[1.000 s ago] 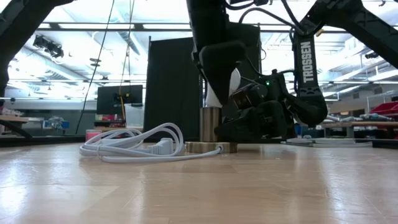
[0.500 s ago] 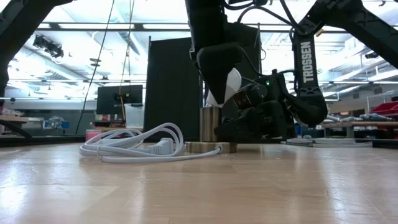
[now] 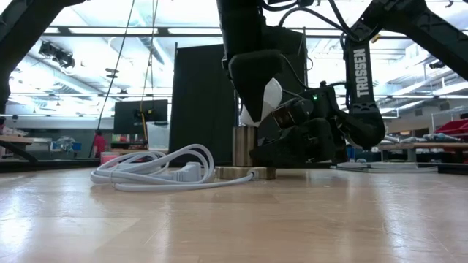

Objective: Screw lightbulb
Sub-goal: Insert the lightbulb into the lamp holder

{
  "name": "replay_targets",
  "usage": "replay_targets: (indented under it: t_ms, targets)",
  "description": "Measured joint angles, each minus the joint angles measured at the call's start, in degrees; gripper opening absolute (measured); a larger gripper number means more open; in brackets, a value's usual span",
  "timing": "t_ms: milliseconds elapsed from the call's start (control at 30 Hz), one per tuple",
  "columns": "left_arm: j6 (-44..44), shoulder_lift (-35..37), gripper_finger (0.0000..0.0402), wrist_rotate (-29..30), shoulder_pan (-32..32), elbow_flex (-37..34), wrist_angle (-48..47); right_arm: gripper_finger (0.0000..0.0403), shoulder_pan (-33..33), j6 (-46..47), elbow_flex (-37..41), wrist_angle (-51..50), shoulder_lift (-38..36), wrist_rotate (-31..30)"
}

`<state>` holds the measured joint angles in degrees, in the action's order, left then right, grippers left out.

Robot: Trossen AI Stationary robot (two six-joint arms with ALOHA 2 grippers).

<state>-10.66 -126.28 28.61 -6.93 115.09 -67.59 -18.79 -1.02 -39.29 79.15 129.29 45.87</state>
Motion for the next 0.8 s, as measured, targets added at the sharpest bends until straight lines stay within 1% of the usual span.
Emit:
replay_targets:
  t_ms: [100,267,533,800]
  targets:
    - [-0.46,0.02,0.0258,-0.01,-0.25,0.0,-0.64,0.0232,-0.01,0.86,0.0,0.04,0.0,0.02]
    - [-0.47,0.01,0.0259,0.78,-0.87,-0.12,-1.13,0.0227,-0.02,1.07,0.0,0.04,0.0,0.04]
    - [0.79,0.31,0.0259,4.24,-2.03,-3.71,1.92,0.0227,-0.01,1.52,0.0,0.02,0.0,0.11]
    - [1.27,1.68,0.0259,3.65,-1.41,-3.78,1.48,0.0226,0.07,1.54,0.0,0.04,0.0,0.26]
